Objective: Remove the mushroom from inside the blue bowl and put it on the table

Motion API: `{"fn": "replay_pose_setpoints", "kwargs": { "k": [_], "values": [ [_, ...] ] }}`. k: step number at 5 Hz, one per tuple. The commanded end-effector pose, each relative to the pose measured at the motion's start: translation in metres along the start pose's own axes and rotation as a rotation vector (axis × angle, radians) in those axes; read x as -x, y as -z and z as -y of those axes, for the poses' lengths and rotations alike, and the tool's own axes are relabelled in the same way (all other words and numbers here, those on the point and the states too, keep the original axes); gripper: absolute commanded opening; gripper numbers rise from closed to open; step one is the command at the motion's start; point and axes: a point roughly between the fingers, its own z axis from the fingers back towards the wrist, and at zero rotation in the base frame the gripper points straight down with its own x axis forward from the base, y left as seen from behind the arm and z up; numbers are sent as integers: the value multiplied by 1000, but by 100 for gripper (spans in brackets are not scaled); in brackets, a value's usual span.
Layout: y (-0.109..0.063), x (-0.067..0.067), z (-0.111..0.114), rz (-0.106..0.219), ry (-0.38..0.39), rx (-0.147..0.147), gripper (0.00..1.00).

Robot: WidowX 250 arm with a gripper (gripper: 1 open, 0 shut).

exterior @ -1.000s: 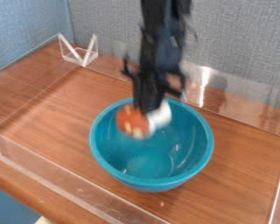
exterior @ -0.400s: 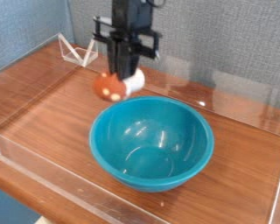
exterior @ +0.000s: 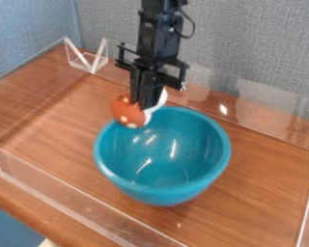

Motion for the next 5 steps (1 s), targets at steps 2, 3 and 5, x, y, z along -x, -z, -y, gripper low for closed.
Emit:
{"fn": "replay_pose_setpoints", "kwargs": {
  "k": [2,3,5],
  "values": [
    [-28,3,-10,85,-1,-11,0],
    [-38,10,-17,109,-12,-5,0],
    [-51,19,-34,139,-41,5,0]
  ]
}}
